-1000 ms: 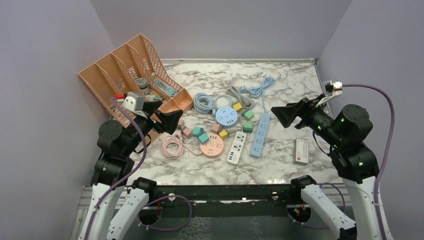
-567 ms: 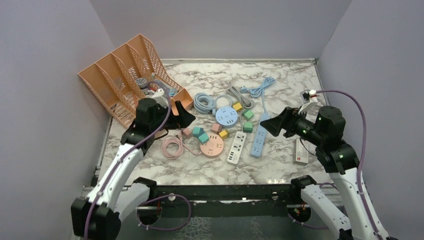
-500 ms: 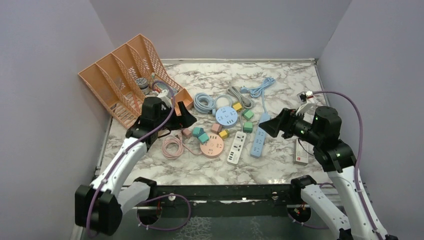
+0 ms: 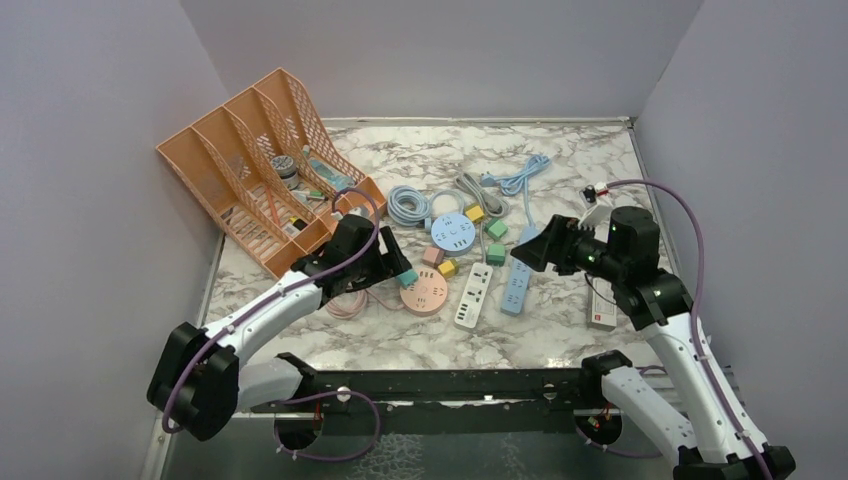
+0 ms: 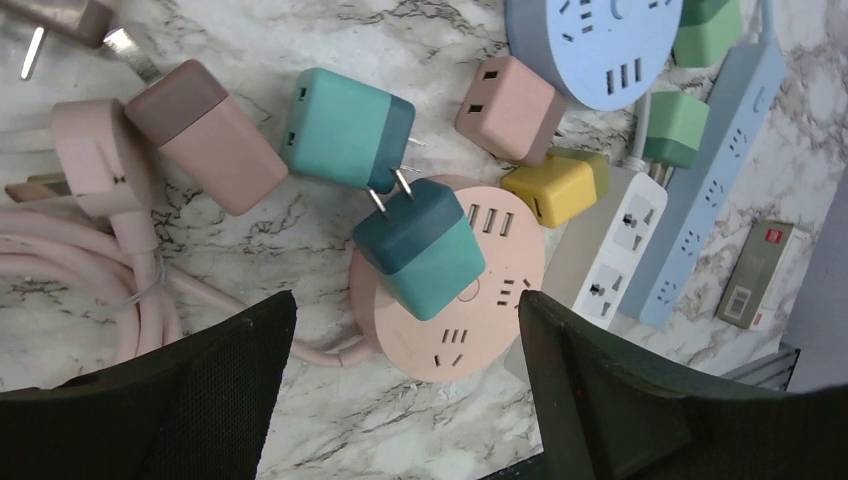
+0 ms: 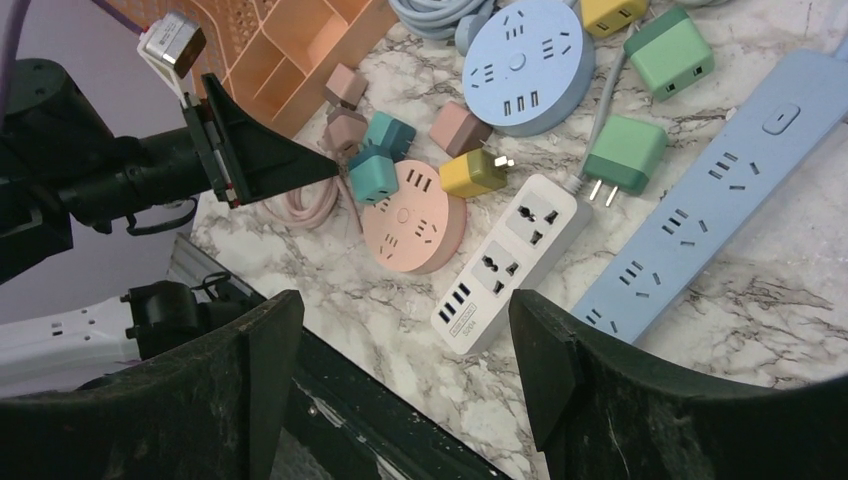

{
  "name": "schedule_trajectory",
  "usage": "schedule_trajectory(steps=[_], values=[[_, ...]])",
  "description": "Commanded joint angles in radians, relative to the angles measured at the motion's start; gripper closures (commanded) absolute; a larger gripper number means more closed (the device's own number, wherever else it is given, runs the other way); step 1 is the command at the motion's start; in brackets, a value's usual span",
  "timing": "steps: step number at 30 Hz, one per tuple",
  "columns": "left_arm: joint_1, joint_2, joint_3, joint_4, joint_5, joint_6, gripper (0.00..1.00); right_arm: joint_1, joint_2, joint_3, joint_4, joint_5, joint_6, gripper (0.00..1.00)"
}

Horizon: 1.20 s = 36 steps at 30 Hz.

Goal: Insert the plug

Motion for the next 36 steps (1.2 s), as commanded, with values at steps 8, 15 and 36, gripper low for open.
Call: schedule_trajectory(steps=[8, 15, 36], values=[[-0.085, 0.062, 0.013, 0.011, -0.197, -0.25, 0.16, -0.008, 0.007, -0.049, 0.073, 0.009, 0.041, 0.26], [-0.121, 0.129, 0.006, 0.071, -0.209, -0.303, 0.15, -0.007, 0.015, -0.063, 0.092, 0.012, 0.059, 0.26], [-0.128, 0.178, -0.038, 0.168, -0.232, -0.273, 0.26, -0.007, 0.012, -0.053, 0.058, 0.036, 0.048, 0.27]])
